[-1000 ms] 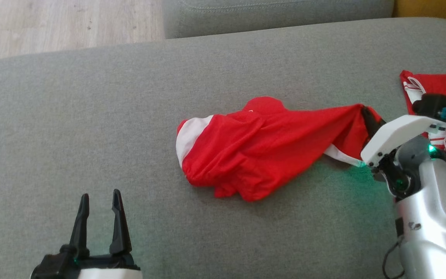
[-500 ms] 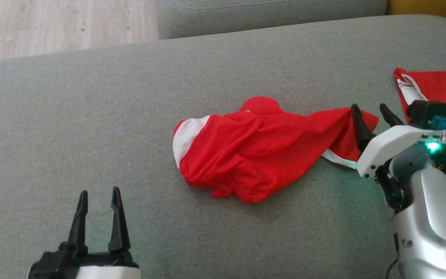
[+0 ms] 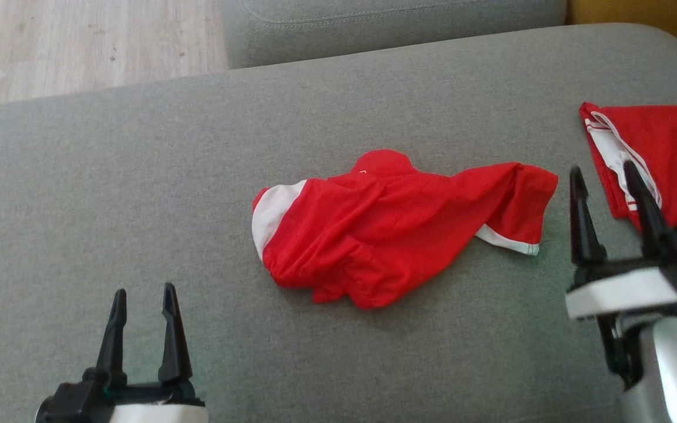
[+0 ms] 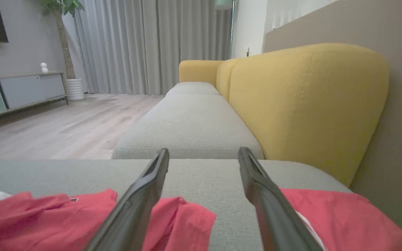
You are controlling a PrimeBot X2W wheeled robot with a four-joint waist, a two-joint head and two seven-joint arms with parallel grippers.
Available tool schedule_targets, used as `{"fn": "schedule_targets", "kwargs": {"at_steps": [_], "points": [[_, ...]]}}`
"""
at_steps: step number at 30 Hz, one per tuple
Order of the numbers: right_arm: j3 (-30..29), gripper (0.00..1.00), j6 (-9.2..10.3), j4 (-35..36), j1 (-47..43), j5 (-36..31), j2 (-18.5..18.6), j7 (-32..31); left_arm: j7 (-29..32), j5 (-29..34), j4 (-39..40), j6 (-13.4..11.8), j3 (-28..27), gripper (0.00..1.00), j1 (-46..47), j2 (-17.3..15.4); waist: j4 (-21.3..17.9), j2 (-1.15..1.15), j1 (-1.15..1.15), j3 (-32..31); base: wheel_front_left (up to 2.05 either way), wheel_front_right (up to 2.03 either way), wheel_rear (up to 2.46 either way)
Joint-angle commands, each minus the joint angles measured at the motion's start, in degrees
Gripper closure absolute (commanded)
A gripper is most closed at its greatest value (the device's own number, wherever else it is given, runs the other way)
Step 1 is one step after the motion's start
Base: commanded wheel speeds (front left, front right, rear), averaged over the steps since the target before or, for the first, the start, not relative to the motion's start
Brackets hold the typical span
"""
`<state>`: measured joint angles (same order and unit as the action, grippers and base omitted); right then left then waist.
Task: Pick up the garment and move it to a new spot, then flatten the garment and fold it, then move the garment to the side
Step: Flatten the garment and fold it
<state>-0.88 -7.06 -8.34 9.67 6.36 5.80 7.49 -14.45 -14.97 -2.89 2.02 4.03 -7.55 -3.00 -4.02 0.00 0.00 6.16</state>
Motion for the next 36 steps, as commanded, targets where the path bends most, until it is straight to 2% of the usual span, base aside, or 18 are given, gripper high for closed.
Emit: {"fn": "schedule_targets", "kwargs": {"at_steps": [1,5,15,36], "points": [[0.6,0.00,-0.43,1.5,-0.8,-2.5,1.2,3.9,-0.5,0.6,2.0,0.0,-1.7,0.00,0.7,0.1,0.1,0.00,0.00,0.0,0.00,0.00,0.00],[-1.3,0.00,-0.43,-0.3,-4.6,-3.5,-0.2,7.0,-0.5,0.5,1.8,0.0,-1.5,0.00,0.6,0.1,0.6,0.00,0.00,-0.1,0.00,0.00,0.00],[-3.1,0.00,-0.43,1.0,-10.8,-4.3,-2.4,7.5,-0.5,0.3,1.7,0.0,-1.2,0.00,0.4,0.1,1.4,0.00,0.00,0.1,0.00,0.00,0.00],[-1.2,0.00,-0.43,-0.1,-12.1,-4.0,-2.9,7.5,-0.5,0.8,1.0,0.6,-1.1,0.00,0.1,0.1,1.4,0.00,0.00,-1.3,0.00,0.00,0.00]]}}
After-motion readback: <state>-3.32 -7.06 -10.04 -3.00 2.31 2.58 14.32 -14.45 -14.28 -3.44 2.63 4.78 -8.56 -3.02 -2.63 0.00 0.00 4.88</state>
